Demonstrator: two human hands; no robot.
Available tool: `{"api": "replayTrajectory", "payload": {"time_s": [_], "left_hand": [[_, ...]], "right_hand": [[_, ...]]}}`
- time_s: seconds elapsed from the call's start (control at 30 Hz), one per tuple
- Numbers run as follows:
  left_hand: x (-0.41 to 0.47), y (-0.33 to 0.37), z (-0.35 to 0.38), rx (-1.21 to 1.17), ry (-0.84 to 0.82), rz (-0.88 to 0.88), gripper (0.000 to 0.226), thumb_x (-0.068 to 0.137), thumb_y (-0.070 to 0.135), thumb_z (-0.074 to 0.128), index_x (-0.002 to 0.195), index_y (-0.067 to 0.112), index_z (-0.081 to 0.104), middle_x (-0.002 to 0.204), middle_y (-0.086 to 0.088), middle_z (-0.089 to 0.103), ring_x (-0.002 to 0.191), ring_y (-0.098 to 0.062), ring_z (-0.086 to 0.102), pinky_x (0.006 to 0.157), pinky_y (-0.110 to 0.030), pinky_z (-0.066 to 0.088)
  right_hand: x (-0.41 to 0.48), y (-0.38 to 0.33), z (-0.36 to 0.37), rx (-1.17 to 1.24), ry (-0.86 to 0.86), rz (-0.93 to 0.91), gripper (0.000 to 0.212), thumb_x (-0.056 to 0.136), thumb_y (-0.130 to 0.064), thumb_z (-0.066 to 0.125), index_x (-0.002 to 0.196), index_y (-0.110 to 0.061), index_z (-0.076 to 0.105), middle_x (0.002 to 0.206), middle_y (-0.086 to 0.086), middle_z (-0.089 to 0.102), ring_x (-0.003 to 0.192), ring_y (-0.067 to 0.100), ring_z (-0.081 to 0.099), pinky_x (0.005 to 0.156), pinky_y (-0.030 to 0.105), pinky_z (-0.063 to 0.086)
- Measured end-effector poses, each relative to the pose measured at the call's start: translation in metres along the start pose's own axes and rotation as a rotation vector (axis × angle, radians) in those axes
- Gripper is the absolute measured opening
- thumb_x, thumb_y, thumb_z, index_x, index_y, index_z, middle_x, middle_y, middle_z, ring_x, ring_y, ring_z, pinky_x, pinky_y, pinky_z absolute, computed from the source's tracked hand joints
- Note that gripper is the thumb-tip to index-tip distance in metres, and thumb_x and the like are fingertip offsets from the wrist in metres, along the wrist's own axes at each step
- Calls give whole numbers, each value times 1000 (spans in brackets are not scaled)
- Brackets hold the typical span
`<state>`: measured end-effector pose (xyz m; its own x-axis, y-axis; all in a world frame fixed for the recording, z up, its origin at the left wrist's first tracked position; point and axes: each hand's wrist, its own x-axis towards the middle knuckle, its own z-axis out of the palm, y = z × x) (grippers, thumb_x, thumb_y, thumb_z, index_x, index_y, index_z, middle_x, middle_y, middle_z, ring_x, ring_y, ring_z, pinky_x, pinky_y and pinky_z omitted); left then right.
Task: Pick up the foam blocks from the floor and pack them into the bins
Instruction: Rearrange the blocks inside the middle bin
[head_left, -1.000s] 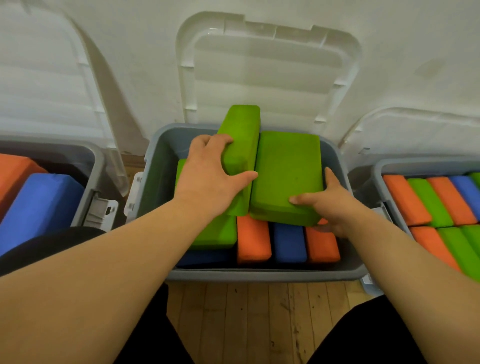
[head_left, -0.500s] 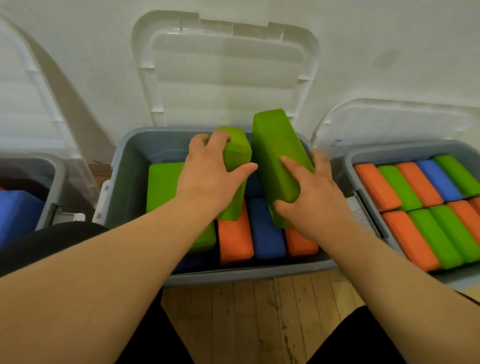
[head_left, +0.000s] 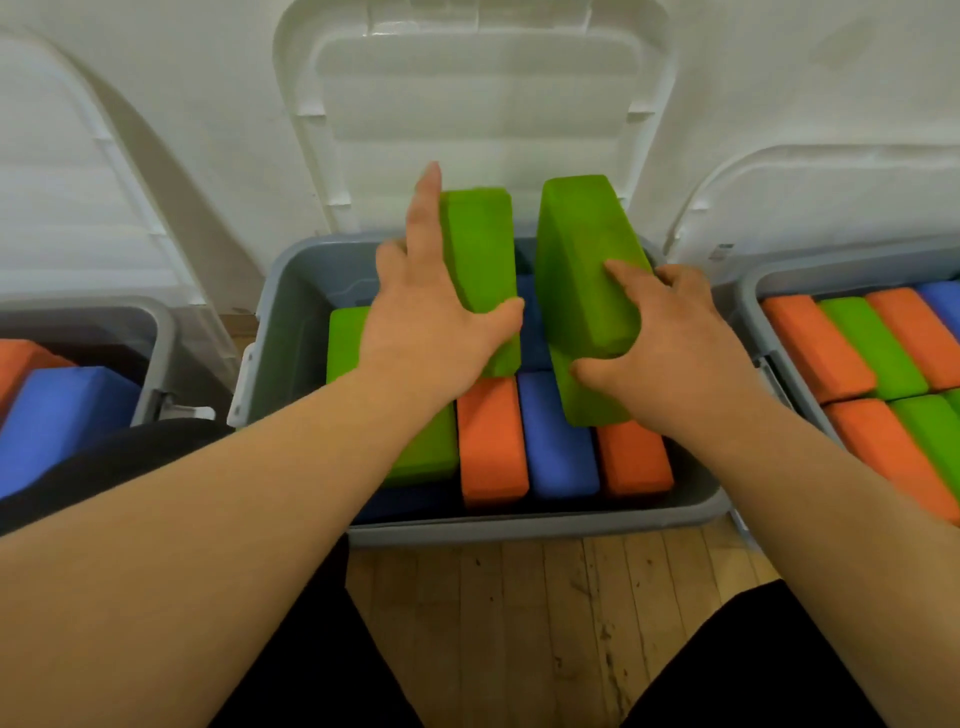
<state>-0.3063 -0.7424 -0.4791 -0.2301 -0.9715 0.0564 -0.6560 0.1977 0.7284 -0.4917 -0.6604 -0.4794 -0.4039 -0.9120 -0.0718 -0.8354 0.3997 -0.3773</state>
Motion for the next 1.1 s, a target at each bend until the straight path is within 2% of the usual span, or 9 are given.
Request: {"api": "replayTrajectory", "payload": {"time_s": [0.17, 0.27, 0.4, 0.53, 0.63, 0.73, 0.83, 0.97, 1.1], "left_hand": [[10, 12, -5, 191, -22, 71, 91, 83, 47, 69, 157, 45, 17, 134, -5, 44, 109, -35, 59, 84, -35, 41], [29, 18, -8, 212, -25, 25, 89, 83, 51, 65, 159, 44, 18, 137, -7, 52, 120, -32, 57, 96, -38, 45], [46, 9, 5, 246, -131, -28, 91, 90, 55, 62, 162, 42, 8, 142, -10, 58, 127, -32, 56, 104, -39, 46], [43, 3, 41, 296, -210, -2, 86, 95, 67, 49, 158, 52, -6, 130, -20, 53, 116, -45, 56, 101, -46, 42], [40, -1, 51, 228, -183, -16, 76, 100, 61, 44, 158, 53, -6, 128, -20, 49, 115, -45, 53, 105, -46, 38], [37, -11, 47, 105, -212, -31, 71, 104, 53, 40, 157, 55, -6, 121, -12, 45, 110, -40, 57, 98, -39, 41], [54, -23, 41, 118, -230, -65, 69, 105, 52, 38, 158, 52, -6, 129, -17, 56, 110, -38, 60, 89, -36, 41], [91, -47, 53, 191, -370, -233, 70, 106, 53, 37, 160, 46, -7, 147, -21, 53, 120, -43, 59, 100, -45, 50], [100, -54, 87, 287, -377, -264, 68, 107, 54, 32, 161, 43, -6, 149, -29, 45, 129, -45, 52, 109, -44, 39]], "right_hand": [[6, -2, 5, -32, -63, -17, 110, 64, -58, 81, 155, -45, 21, 148, 10, 29, 121, 43, 55, 103, 53, 48], [13, -2, 6, 11, -73, -11, 111, 65, -61, 80, 156, -47, 18, 149, 9, 27, 124, 41, 53, 104, 53, 47], [17, -5, 8, 22, -74, -15, 112, 66, -60, 81, 157, -45, 19, 150, 10, 26, 127, 41, 50, 105, 50, 46], [22, -8, 11, 25, -62, -54, 112, 66, -59, 81, 158, -43, 18, 147, 12, 29, 126, 42, 48, 104, 49, 43], [25, -9, 12, 37, -60, -49, 112, 66, -56, 81, 158, -42, 19, 146, 11, 30, 126, 41, 47, 104, 48, 43], [21, -12, 16, -7, -60, -83, 113, 66, -55, 81, 159, -40, 18, 150, 12, 26, 126, 42, 44, 105, 48, 40], [20, -13, 20, 5, -46, -93, 113, 65, -56, 80, 159, -41, 19, 151, 11, 25, 127, 41, 43, 105, 48, 40], [27, -9, 22, 55, -50, -68, 114, 64, -55, 83, 158, -47, 19, 151, 6, 25, 129, 37, 44, 106, 47, 41], [33, -3, 23, 96, -15, -80, 113, 62, -51, 84, 156, -48, 23, 148, 5, 30, 126, 35, 48, 106, 44, 45]]}}
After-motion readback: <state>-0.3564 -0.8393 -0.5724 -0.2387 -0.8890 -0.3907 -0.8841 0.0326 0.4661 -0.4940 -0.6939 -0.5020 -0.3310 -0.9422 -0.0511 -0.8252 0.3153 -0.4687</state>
